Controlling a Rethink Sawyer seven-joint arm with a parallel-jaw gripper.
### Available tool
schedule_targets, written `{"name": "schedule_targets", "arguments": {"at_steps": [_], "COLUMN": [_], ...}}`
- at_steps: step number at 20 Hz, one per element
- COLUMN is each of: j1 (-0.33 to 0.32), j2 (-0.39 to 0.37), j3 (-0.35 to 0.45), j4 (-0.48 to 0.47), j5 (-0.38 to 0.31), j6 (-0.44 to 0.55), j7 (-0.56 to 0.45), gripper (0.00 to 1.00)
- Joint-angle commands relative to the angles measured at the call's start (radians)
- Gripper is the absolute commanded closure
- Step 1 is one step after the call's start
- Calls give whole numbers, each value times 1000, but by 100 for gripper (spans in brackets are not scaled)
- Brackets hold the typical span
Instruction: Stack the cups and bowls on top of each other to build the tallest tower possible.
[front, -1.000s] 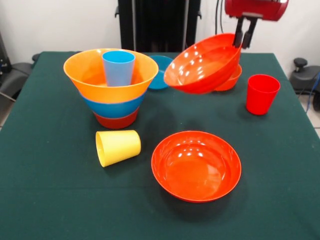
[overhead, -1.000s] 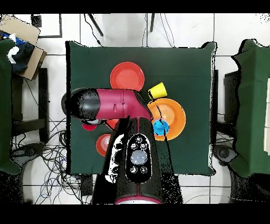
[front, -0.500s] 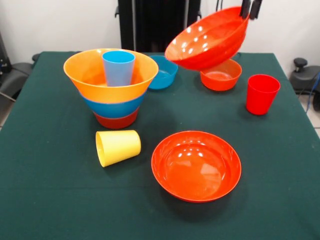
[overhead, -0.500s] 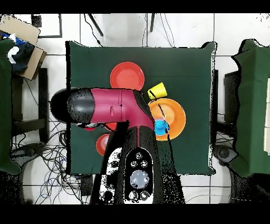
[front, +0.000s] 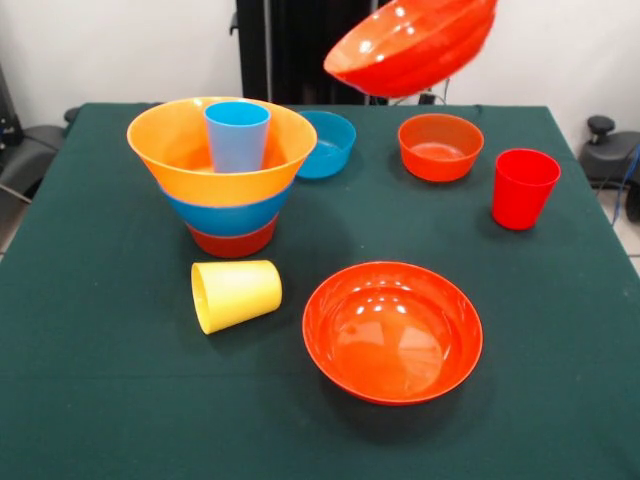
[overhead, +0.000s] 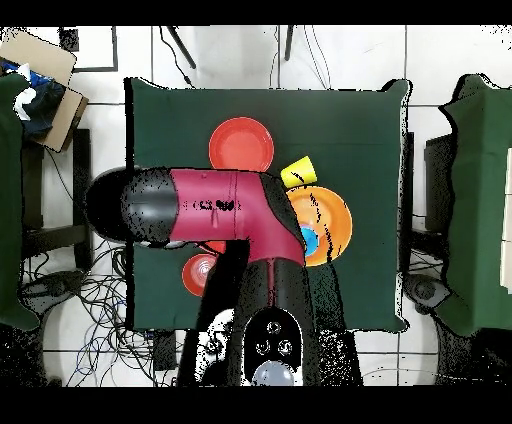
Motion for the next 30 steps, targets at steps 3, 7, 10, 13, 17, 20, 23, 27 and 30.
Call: {"name": "schedule_targets", "arguments": {"at_steps": [3, 7, 10, 13, 17, 20, 23, 27, 30], "j1": [-70, -105, -128, -149, -177, -194, -209, -225, -241], "j2": [-42, -69, -74, -75, -80, -76, -55, -42, -25], "j3": [52, 56, 66, 77, 93, 104, 117, 129, 138], "j4": [77, 123, 152, 171, 188, 193, 191, 204, 201], "j5": [-3, 1, 3, 2, 2, -5, -19, -33, -49], "j6": [110, 98, 74, 57, 57, 44, 14, -26, -43], "j7": [-74, -111, -128, -138, -157, -165, -164, -165, -172], "gripper": [100, 100, 100, 100, 100, 100, 100, 100, 100]}}
